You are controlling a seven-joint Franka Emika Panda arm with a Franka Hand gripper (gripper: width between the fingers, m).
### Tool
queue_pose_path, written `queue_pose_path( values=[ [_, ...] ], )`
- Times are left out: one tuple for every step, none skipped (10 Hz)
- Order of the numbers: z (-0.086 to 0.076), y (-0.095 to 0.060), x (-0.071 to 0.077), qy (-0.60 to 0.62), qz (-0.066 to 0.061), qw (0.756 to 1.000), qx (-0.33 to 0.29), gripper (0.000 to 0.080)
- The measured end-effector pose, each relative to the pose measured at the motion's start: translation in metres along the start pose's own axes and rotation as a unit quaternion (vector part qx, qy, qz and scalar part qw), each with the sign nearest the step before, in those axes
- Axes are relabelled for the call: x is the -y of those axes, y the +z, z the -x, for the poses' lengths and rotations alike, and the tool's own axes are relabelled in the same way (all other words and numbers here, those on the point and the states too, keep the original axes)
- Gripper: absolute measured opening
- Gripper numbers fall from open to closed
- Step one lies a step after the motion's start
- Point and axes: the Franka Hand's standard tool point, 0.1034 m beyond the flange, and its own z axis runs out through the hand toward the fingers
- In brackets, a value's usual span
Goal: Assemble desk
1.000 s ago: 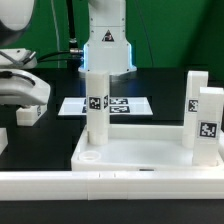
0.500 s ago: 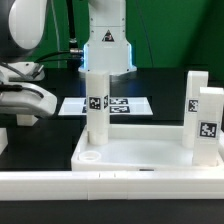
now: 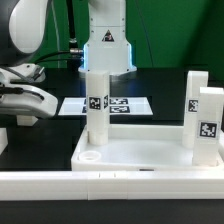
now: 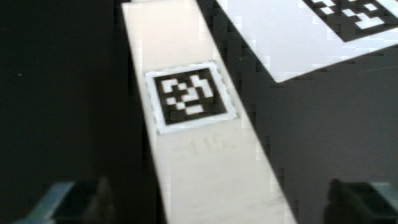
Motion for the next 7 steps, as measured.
queue_pose_path(
  values=[
    [0.0000, 0.0000, -0.0001, 0.000, 0.000, 1.000, 0.000, 0.0420],
    [0.0000, 0.0000, -0.0002, 0.000, 0.000, 1.000, 0.000, 0.0420],
    [0.0001, 0.0000, -0.0003, 0.000, 0.000, 1.000, 0.000, 0.0288],
    [0.0001, 0.0000, -0.0004, 0.000, 0.000, 1.000, 0.000, 0.0288],
    [0.0001, 0.0000, -0.0004, 0.000, 0.000, 1.000, 0.000, 0.0288],
    [0.0001, 0.0000, -0.0004, 0.000, 0.000, 1.000, 0.000, 0.0288],
    [0.0001, 0.0000, -0.0004, 0.000, 0.000, 1.000, 0.000, 0.0288]
  ],
)
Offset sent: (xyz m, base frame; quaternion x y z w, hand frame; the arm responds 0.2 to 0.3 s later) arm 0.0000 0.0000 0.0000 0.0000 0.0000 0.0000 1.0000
